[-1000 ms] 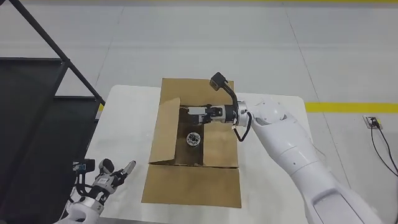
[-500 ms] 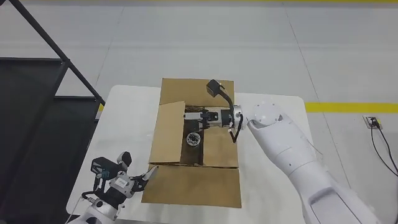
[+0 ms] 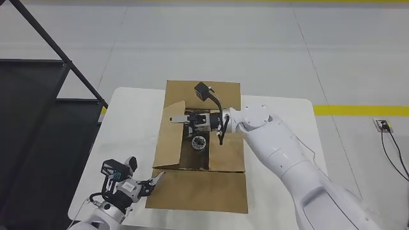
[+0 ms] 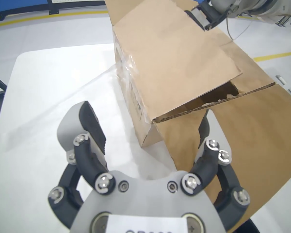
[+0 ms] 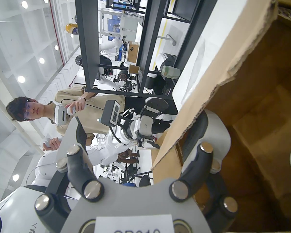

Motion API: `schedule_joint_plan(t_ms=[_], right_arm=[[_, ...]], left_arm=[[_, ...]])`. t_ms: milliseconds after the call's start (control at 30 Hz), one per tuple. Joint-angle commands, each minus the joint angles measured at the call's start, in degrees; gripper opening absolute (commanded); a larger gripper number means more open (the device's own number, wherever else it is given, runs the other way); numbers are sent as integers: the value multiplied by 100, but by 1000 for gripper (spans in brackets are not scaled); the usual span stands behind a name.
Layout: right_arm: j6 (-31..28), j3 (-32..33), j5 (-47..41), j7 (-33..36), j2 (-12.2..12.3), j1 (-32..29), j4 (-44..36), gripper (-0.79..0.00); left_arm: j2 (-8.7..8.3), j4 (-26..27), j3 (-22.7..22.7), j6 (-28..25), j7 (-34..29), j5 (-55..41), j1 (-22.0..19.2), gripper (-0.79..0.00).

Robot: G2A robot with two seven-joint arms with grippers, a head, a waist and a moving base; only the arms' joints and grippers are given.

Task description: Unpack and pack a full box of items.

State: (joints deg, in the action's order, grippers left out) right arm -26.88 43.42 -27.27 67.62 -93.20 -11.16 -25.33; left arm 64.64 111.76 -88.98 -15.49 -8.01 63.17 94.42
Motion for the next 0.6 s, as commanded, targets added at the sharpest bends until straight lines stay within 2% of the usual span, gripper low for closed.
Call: schedule_joint_plan(t_ms=[0,333,567], right_arm=[[-52,-18,-28,15,-60,71,23,0],[-256,-246,-16,119,-439,327,101,0],[-523,-377,197,456,-597,513,383,0]], left_arm=[[6,29,61,39,-47,49,-45,0],[76,118,111,700,-67,-465,-380,0],[116,57,-282,937,445,-1182,-200,0]])
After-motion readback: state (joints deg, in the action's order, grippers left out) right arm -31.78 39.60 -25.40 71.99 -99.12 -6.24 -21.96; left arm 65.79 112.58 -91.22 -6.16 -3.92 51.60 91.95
